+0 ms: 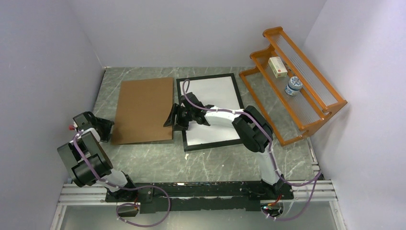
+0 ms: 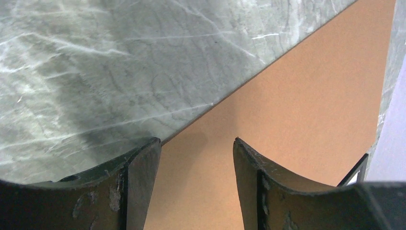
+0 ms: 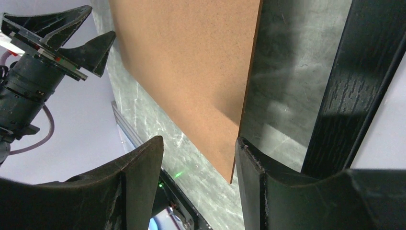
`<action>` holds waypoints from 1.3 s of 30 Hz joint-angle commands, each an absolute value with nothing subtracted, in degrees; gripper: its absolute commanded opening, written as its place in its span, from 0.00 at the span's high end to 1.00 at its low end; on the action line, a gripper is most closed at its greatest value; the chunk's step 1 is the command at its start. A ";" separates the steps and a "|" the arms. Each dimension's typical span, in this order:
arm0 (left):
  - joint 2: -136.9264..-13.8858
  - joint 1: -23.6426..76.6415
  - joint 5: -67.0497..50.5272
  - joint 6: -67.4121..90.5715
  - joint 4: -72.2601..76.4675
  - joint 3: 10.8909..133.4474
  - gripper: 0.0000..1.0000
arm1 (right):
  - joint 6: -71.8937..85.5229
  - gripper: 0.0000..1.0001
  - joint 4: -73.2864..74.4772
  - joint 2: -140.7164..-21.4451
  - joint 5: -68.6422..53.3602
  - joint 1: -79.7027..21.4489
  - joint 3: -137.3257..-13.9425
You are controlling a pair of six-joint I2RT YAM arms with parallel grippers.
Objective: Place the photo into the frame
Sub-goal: Move the photo frame item to the center of the board.
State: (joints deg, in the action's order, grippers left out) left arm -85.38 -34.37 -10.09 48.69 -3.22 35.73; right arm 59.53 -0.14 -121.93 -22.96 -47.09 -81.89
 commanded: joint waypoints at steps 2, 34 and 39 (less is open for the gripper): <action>-90.93 -31.93 -23.34 45.98 -17.83 28.77 0.35 | 60.84 0.41 -13.36 -116.79 -28.21 -49.03 -83.99; -83.60 -16.71 -25.96 49.20 -18.75 27.70 0.35 | 55.57 0.41 -10.86 -104.32 -20.28 -39.52 -63.33; -82.29 -16.72 -23.26 49.06 -20.39 28.53 0.35 | 48.00 0.39 2.52 -104.50 -11.74 -38.90 -68.79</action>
State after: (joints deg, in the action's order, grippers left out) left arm -80.71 -19.31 -18.90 47.92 -4.03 31.88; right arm 53.41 -3.29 -106.74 -15.33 -37.87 -63.00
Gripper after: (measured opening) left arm 0.646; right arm 0.600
